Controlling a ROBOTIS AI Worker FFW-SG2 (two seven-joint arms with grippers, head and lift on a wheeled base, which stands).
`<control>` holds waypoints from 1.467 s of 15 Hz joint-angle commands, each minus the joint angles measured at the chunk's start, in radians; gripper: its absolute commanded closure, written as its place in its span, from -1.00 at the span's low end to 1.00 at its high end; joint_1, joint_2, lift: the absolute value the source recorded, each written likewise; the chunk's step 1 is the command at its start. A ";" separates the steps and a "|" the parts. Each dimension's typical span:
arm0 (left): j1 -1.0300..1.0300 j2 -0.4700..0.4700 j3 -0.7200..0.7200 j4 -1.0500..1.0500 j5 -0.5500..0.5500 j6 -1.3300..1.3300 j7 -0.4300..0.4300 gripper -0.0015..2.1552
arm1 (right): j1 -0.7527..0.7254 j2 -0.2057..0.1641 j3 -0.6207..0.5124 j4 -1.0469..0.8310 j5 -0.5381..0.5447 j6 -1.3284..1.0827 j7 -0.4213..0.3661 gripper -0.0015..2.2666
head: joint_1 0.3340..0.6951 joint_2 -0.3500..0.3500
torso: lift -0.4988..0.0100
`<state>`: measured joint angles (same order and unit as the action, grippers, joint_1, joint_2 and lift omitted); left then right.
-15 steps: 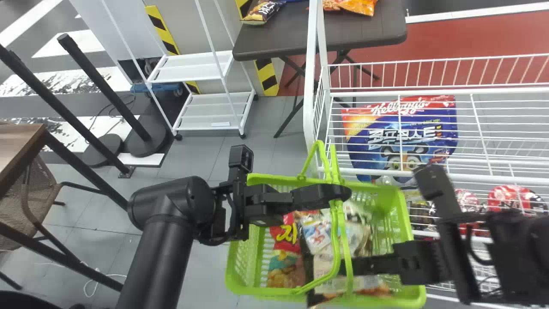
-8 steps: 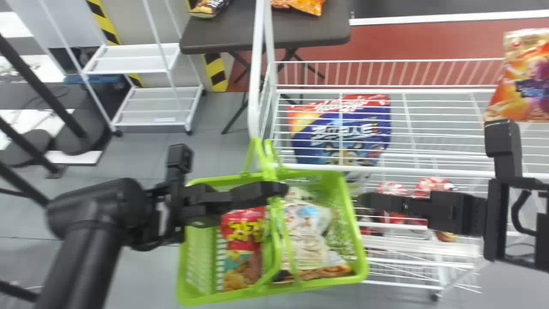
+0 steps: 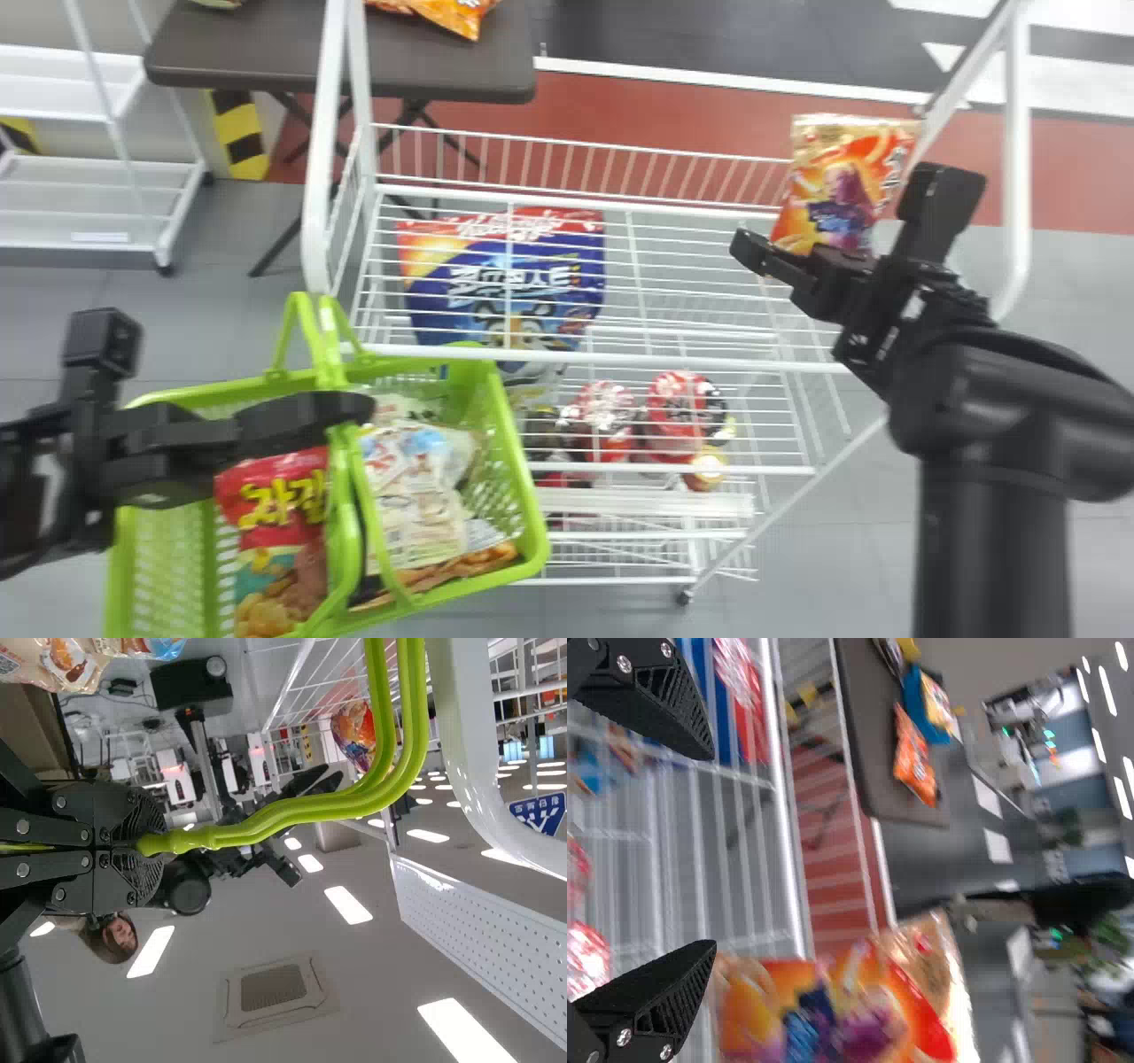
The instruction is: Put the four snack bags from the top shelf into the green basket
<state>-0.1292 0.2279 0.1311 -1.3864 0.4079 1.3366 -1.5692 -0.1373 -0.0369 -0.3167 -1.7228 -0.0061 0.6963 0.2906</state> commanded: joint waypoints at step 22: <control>0.023 0.007 0.021 0.004 0.000 -0.006 -0.011 0.99 | -0.128 -0.055 -0.002 0.333 0.109 -0.338 -0.173 0.99 | 1.00 -0.90 | 0.96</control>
<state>-0.1063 0.2328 0.1505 -1.3831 0.4080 1.3309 -1.5693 -0.3085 -0.0960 -0.3226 -1.3151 0.1425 0.3312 0.1136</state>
